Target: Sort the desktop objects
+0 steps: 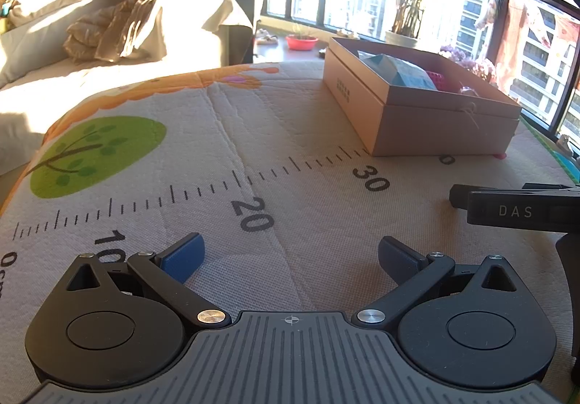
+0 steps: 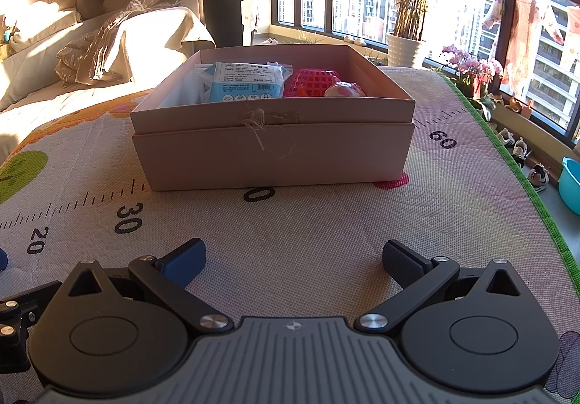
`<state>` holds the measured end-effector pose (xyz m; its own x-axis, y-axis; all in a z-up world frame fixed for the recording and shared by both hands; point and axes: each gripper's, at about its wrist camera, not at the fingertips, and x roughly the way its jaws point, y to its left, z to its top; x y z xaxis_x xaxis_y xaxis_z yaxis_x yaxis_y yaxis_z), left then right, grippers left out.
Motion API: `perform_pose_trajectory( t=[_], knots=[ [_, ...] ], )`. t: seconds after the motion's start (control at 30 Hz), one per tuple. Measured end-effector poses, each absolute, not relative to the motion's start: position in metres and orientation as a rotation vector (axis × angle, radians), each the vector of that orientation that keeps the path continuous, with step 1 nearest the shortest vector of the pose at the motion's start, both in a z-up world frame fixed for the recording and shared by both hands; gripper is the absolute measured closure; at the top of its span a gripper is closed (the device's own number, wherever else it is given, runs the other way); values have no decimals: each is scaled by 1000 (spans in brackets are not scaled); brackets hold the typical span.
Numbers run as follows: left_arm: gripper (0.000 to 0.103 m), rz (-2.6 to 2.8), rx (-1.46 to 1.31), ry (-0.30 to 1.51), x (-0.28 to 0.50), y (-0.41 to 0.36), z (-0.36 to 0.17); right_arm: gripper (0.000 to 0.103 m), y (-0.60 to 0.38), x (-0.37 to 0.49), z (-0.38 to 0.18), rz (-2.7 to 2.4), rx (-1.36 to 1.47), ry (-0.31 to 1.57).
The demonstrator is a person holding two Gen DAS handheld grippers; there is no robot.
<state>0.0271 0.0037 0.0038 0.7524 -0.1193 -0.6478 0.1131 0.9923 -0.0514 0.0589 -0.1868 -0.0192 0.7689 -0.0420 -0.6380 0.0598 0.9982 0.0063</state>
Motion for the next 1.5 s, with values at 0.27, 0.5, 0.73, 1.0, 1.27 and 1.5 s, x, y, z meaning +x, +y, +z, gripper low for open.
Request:
perform_pose_trajectory(
  t=[0.27, 0.5, 0.73, 1.0, 1.27, 1.5],
  knots=[
    [0, -127, -9, 708, 27, 3, 4, 0, -187, 59, -19, -55, 27, 692],
    [0, -126, -5, 709, 27, 3, 4, 0, -187, 59, -19, -55, 27, 692],
    [0, -124, 1, 710, 27, 2, 3, 0, -187, 59, -19, -55, 27, 692],
    [0, -126, -7, 709, 27, 2, 3, 0, -187, 59, -19, -55, 27, 692],
    [0, -122, 8, 713, 27, 1, 3, 0, -187, 59, -19, -55, 27, 692],
    [0, -107, 38, 723, 29, -2, 3, 0, -187, 59, -19, -55, 27, 692]
  ],
)
